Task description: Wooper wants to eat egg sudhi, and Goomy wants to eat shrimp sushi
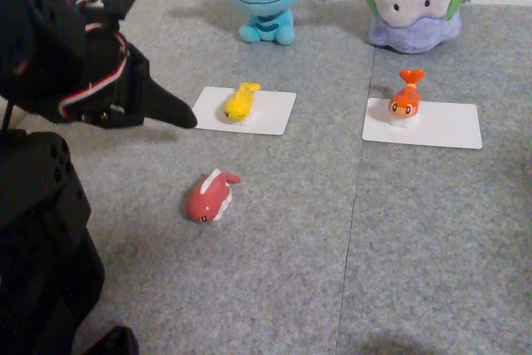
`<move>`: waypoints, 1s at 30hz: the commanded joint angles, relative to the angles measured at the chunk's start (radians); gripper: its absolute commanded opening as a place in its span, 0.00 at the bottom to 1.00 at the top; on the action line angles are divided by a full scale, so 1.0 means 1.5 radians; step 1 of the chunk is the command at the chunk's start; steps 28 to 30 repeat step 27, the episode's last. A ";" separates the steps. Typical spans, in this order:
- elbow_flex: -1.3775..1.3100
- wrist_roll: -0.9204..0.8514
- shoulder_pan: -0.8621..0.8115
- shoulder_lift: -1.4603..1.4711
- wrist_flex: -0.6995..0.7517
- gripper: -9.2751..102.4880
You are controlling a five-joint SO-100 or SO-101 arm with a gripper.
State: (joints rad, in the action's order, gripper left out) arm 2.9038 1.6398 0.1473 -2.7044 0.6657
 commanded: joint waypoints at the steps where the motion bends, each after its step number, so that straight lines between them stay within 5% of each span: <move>1: 0.025 0.004 0.000 -0.012 -0.042 0.40; 30: 0.048 0.042 -0.007 -0.012 -0.073 0.39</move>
